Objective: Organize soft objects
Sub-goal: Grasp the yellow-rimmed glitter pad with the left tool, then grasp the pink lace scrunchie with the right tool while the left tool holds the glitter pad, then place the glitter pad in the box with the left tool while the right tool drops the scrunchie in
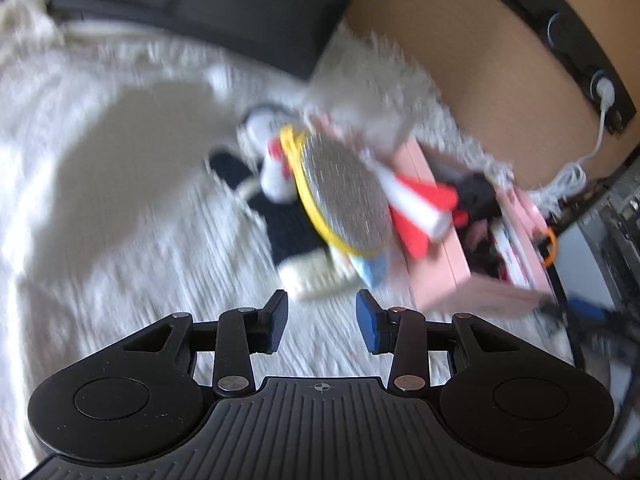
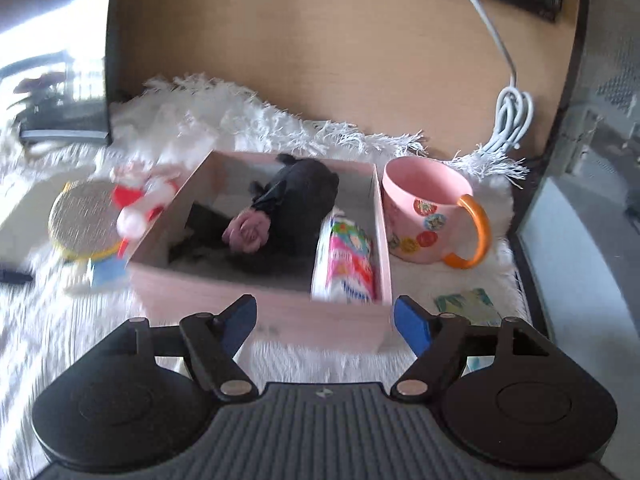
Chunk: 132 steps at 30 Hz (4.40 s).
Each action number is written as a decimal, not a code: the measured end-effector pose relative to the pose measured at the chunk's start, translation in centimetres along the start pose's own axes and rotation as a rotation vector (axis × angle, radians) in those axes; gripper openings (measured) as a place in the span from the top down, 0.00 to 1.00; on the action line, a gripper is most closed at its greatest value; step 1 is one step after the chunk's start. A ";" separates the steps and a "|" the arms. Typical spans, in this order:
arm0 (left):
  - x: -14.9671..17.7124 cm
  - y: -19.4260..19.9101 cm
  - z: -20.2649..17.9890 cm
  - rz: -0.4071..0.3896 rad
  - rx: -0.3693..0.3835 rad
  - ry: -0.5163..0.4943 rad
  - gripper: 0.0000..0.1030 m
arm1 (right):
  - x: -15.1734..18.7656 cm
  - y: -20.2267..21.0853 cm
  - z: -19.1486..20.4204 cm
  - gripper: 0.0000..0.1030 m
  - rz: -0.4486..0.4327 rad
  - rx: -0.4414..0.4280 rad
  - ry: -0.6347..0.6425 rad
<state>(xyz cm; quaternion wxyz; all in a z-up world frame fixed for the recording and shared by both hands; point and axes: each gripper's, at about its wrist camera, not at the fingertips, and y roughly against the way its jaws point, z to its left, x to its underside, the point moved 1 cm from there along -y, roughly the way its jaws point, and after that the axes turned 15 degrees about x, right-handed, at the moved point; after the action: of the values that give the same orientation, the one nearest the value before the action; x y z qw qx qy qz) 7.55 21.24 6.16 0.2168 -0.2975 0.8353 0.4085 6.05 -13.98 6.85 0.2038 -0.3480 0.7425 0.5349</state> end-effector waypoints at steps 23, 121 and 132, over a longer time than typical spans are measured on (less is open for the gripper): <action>-6.5 -7.9 -2.5 -0.018 0.146 0.007 0.65 | 6.0 4.3 0.8 0.25 0.049 -0.017 0.071; -11.7 -18.3 -11.5 0.166 0.167 -0.001 0.74 | 4.4 4.8 -7.4 0.90 0.023 -0.213 -0.163; -11.8 -23.6 -9.9 0.196 0.179 0.019 0.77 | -1.7 3.0 -6.7 0.90 -0.063 -0.216 -0.128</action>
<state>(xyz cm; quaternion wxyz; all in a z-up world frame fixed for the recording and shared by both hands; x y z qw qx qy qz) 30.89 5.45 5.89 0.1934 -0.1977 0.8955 0.3486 5.45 -19.15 12.25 0.2288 -0.3564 0.6548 0.6260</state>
